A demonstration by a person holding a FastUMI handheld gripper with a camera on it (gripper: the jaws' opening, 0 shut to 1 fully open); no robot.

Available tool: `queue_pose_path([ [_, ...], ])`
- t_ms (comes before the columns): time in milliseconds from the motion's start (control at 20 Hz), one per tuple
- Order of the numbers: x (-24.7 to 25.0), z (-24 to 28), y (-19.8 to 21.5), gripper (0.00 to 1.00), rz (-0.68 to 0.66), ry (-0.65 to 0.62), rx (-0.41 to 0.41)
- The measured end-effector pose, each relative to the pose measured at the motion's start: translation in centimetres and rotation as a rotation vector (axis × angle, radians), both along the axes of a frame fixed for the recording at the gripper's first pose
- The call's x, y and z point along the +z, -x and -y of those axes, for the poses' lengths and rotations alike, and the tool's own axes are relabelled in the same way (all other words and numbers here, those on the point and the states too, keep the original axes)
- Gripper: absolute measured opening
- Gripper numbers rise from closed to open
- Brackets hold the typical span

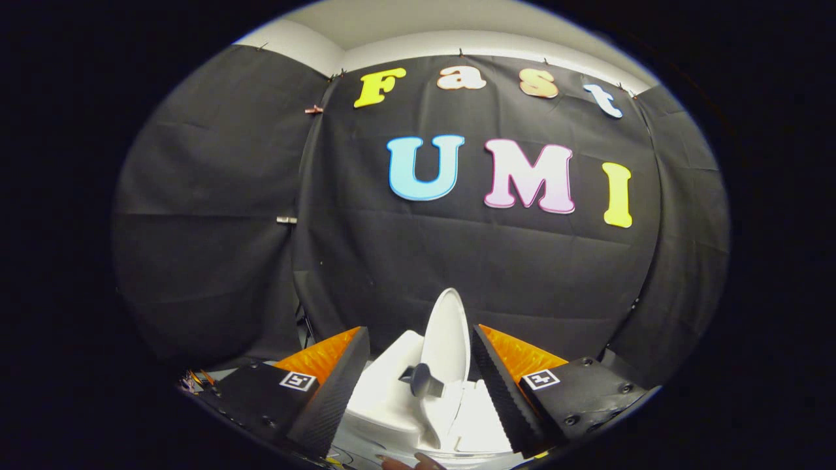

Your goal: Open the toilet lid.

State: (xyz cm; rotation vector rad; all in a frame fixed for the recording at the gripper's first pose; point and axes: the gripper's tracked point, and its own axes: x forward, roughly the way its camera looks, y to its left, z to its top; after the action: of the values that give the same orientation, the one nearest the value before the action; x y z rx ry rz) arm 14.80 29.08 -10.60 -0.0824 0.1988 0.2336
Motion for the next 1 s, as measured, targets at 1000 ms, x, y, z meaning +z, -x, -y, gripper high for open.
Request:
queue_pose_path([
  [1000,10.7,18.3,11.8,0.99,0.135,-0.085,-0.167],
])
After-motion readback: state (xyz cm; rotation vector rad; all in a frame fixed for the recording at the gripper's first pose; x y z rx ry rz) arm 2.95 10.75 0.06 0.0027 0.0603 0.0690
